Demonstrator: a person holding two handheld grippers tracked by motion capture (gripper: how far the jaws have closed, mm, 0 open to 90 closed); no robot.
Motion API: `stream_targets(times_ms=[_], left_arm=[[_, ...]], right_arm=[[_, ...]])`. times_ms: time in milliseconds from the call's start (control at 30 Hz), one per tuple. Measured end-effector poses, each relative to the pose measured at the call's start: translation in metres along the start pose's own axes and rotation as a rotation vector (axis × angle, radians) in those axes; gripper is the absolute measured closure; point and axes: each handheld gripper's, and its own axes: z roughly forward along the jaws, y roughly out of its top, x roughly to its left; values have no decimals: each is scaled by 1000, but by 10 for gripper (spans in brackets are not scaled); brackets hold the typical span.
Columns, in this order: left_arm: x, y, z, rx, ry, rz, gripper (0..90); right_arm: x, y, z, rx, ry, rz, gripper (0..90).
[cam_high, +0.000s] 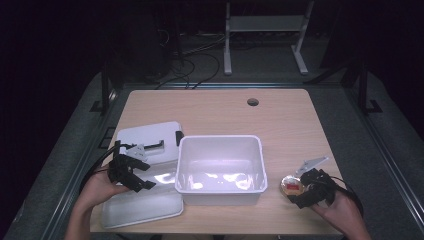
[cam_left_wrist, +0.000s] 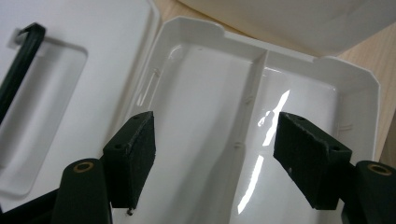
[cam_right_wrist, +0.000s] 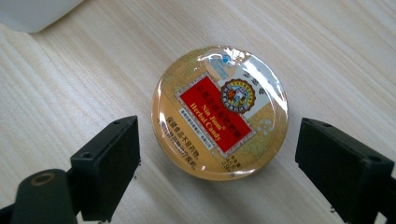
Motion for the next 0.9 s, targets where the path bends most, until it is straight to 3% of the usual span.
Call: stream_targets(times_ms=[200,700,900], left_arm=[[-2,-2,0,-12,9,-6,274],[-7,-3,4,-19,0,5,250],[-7,-5,4,-19,-4,6,246]], right_arm=[[0,10,11,77,-10,-33,139],[-2,19,17,130,13,-71,195],[-6,22,15,166,60,-79,197]])
